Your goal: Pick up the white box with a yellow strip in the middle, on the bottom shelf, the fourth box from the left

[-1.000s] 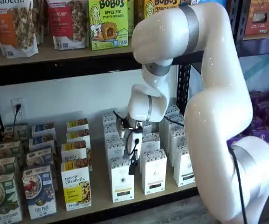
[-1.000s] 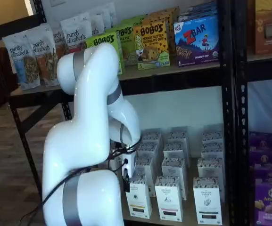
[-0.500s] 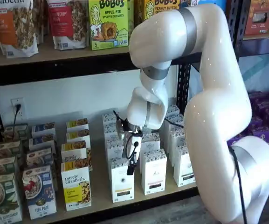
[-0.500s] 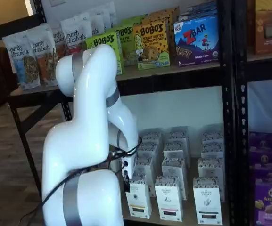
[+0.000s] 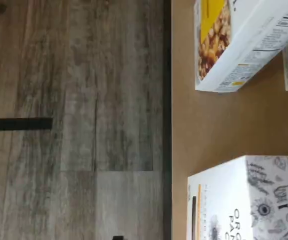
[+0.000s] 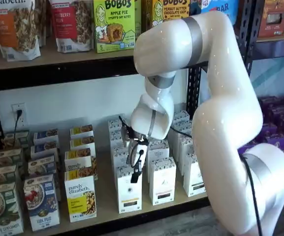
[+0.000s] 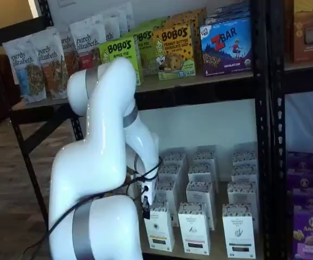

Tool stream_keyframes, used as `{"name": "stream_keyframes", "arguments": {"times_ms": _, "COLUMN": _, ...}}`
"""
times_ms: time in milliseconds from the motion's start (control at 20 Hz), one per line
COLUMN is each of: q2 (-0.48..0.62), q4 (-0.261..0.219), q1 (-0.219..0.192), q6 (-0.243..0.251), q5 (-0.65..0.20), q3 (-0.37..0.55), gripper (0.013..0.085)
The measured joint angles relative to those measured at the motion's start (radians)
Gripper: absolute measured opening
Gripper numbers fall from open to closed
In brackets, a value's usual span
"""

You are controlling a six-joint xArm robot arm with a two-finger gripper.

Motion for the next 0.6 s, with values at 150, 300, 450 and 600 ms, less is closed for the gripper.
{"name": "stream_keyframes", "arguments": {"times_ms": 150, "q2": 0.026, "q4": -0.011, "q1": -0.003, "q6": 0.008, "q5": -0.002, "q3": -0.033, "gripper": 0.0850}}
{"name": "stream_keyframes", "arguments": {"times_ms": 300, "q2": 0.054, "q4": -0.016, "q1": -0.008, "q6": 0.011, "q5": -0.001, "q3": -0.068, "gripper": 0.0850}}
{"name": "stream_keyframes", "arguments": {"times_ms": 450, "q2": 0.081, "q4": -0.025, "q1": -0.013, "q6": 0.016, "q5": 0.005, "q3": -0.104, "gripper": 0.0850}}
{"name": "stream_keyframes", "arguments": {"times_ms": 600, "q2": 0.107, "q4": -0.052, "q1": -0.018, "q6": 0.036, "q5": 0.004, "q3": -0.135, "gripper": 0.0850}}
